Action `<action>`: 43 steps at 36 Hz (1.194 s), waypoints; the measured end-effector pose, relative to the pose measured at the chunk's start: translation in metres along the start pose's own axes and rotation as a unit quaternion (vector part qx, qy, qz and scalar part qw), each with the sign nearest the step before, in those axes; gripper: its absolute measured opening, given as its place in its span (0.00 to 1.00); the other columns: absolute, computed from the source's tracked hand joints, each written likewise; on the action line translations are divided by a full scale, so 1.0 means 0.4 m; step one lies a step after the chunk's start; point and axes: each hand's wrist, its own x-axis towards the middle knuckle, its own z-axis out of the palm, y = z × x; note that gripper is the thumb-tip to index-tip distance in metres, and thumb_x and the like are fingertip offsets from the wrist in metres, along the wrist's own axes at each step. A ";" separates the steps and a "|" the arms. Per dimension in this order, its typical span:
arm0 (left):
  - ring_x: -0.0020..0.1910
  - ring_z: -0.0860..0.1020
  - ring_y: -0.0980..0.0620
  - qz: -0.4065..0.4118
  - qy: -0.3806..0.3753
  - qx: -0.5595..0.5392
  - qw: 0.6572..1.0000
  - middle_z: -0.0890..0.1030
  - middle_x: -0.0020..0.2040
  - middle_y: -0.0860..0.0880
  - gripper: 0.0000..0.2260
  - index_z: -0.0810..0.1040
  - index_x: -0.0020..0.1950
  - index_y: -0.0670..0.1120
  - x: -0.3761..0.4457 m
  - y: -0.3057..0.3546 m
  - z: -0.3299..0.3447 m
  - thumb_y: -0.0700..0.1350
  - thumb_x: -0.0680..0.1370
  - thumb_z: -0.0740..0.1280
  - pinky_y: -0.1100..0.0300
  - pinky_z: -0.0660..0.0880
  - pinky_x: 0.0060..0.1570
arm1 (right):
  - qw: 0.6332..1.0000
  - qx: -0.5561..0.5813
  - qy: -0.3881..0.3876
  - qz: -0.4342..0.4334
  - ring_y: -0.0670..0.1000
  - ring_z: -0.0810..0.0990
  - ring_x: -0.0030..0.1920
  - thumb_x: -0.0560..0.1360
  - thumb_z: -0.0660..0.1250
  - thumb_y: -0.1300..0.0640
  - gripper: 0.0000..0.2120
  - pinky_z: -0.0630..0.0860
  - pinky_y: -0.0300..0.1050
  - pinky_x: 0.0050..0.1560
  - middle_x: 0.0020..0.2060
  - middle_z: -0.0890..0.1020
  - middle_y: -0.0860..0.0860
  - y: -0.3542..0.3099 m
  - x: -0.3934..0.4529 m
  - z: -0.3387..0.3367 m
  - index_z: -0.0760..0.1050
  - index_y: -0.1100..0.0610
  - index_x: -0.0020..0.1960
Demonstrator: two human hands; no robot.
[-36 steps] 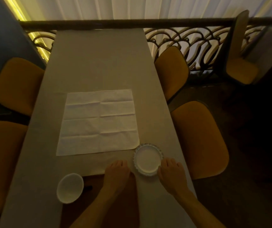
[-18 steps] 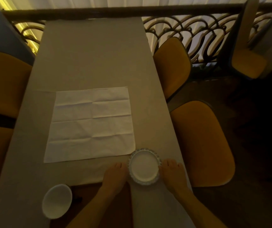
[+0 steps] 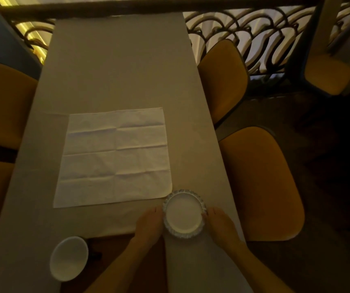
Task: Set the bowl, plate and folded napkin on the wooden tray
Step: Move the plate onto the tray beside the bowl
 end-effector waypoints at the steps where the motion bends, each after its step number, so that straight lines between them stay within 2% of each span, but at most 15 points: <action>1: 0.62 0.74 0.45 -0.006 -0.003 -0.011 1.000 0.76 0.64 0.46 0.11 0.72 0.61 0.48 -0.001 0.000 -0.001 0.46 0.82 0.54 0.52 0.71 0.58 | 1.000 0.009 -0.007 0.006 0.54 0.75 0.52 0.82 0.52 0.48 0.13 0.66 0.44 0.44 0.53 0.77 0.54 -0.003 -0.001 -0.003 0.72 0.54 0.55; 4: 0.63 0.74 0.45 -0.020 -0.007 -0.032 0.999 0.76 0.64 0.46 0.12 0.72 0.60 0.48 -0.003 0.001 -0.001 0.46 0.82 0.53 0.52 0.71 0.59 | 0.999 0.033 -0.017 0.023 0.54 0.74 0.52 0.83 0.51 0.48 0.14 0.67 0.44 0.45 0.53 0.76 0.54 -0.007 -0.002 -0.005 0.71 0.55 0.53; 7: 0.60 0.76 0.45 -0.040 0.008 -0.052 0.998 0.77 0.61 0.46 0.12 0.73 0.57 0.49 -0.005 0.005 -0.011 0.48 0.82 0.52 0.51 0.72 0.56 | 0.998 0.046 -0.011 0.032 0.54 0.74 0.51 0.82 0.53 0.50 0.11 0.64 0.43 0.44 0.51 0.76 0.54 -0.018 -0.007 -0.017 0.70 0.54 0.51; 10: 0.59 0.76 0.44 -0.039 0.028 -0.066 0.997 0.78 0.60 0.46 0.12 0.74 0.56 0.49 -0.009 0.007 -0.027 0.49 0.82 0.53 0.50 0.73 0.54 | 0.999 0.036 -0.002 0.016 0.54 0.74 0.50 0.82 0.53 0.53 0.09 0.65 0.44 0.42 0.50 0.76 0.54 -0.022 -0.009 -0.031 0.69 0.54 0.49; 14: 0.58 0.77 0.42 -0.024 0.070 -0.078 0.994 0.79 0.58 0.44 0.11 0.74 0.56 0.48 -0.021 0.001 -0.055 0.48 0.82 0.54 0.49 0.74 0.54 | 0.999 0.035 0.013 -0.008 0.55 0.73 0.50 0.83 0.52 0.54 0.10 0.69 0.47 0.45 0.48 0.75 0.55 -0.043 -0.011 -0.069 0.70 0.56 0.49; 16: 0.56 0.77 0.42 -0.022 0.094 -0.084 0.992 0.79 0.56 0.43 0.09 0.73 0.54 0.46 -0.032 -0.004 -0.068 0.47 0.81 0.55 0.48 0.74 0.51 | 0.999 0.031 0.022 -0.022 0.54 0.71 0.48 0.84 0.51 0.54 0.10 0.68 0.47 0.45 0.46 0.74 0.55 -0.064 -0.019 -0.089 0.69 0.55 0.49; 21: 0.50 0.77 0.42 -0.016 0.146 -0.098 0.984 0.78 0.52 0.43 0.07 0.73 0.50 0.45 -0.077 -0.029 -0.088 0.43 0.81 0.56 0.50 0.74 0.45 | 0.996 0.068 0.052 -0.035 0.50 0.65 0.42 0.83 0.51 0.53 0.11 0.65 0.45 0.42 0.40 0.67 0.49 -0.119 -0.049 -0.124 0.61 0.52 0.43; 27: 0.44 0.75 0.46 -0.002 0.187 -0.144 0.972 0.76 0.45 0.46 0.11 0.69 0.43 0.47 -0.159 -0.085 -0.086 0.46 0.83 0.54 0.48 0.76 0.42 | 0.991 0.107 0.065 -0.041 0.49 0.68 0.40 0.82 0.53 0.52 0.12 0.67 0.45 0.40 0.38 0.69 0.49 -0.177 -0.083 -0.102 0.65 0.54 0.41; 34: 0.41 0.73 0.48 -0.034 0.173 -0.177 0.968 0.72 0.43 0.49 0.11 0.65 0.40 0.51 -0.246 -0.166 -0.043 0.45 0.82 0.55 0.54 0.72 0.37 | 0.993 0.100 0.040 -0.057 0.49 0.69 0.41 0.82 0.53 0.52 0.12 0.67 0.45 0.41 0.39 0.70 0.48 -0.230 -0.124 -0.014 0.66 0.53 0.42; 37: 0.45 0.75 0.49 -0.052 0.146 -0.159 0.975 0.75 0.46 0.49 0.09 0.67 0.42 0.51 -0.274 -0.204 -0.020 0.46 0.82 0.55 0.54 0.74 0.42 | 0.994 0.095 0.018 -0.048 0.50 0.72 0.41 0.82 0.54 0.52 0.11 0.70 0.46 0.40 0.39 0.73 0.49 -0.247 -0.139 0.029 0.68 0.52 0.42; 40: 0.52 0.75 0.48 -0.071 0.128 -0.176 0.973 0.76 0.52 0.49 0.07 0.72 0.51 0.47 -0.295 -0.232 0.004 0.46 0.82 0.56 0.55 0.75 0.47 | 0.994 0.107 -0.005 -0.031 0.46 0.70 0.38 0.82 0.53 0.48 0.13 0.64 0.41 0.36 0.37 0.69 0.44 -0.259 -0.152 0.065 0.63 0.47 0.38; 42: 0.53 0.75 0.47 -0.063 0.121 -0.158 0.978 0.76 0.52 0.47 0.07 0.72 0.50 0.46 -0.308 -0.248 0.022 0.45 0.82 0.56 0.55 0.75 0.47 | 0.993 0.113 -0.016 -0.022 0.43 0.68 0.36 0.82 0.52 0.46 0.14 0.62 0.41 0.35 0.36 0.68 0.42 -0.267 -0.159 0.085 0.61 0.45 0.37; 43: 0.52 0.75 0.47 -0.054 0.116 -0.143 0.981 0.76 0.51 0.46 0.06 0.71 0.48 0.46 -0.314 -0.256 0.031 0.43 0.82 0.56 0.54 0.75 0.46 | 0.994 0.109 -0.022 -0.020 0.44 0.68 0.37 0.82 0.52 0.46 0.14 0.62 0.42 0.37 0.37 0.68 0.43 -0.271 -0.163 0.093 0.61 0.45 0.37</action>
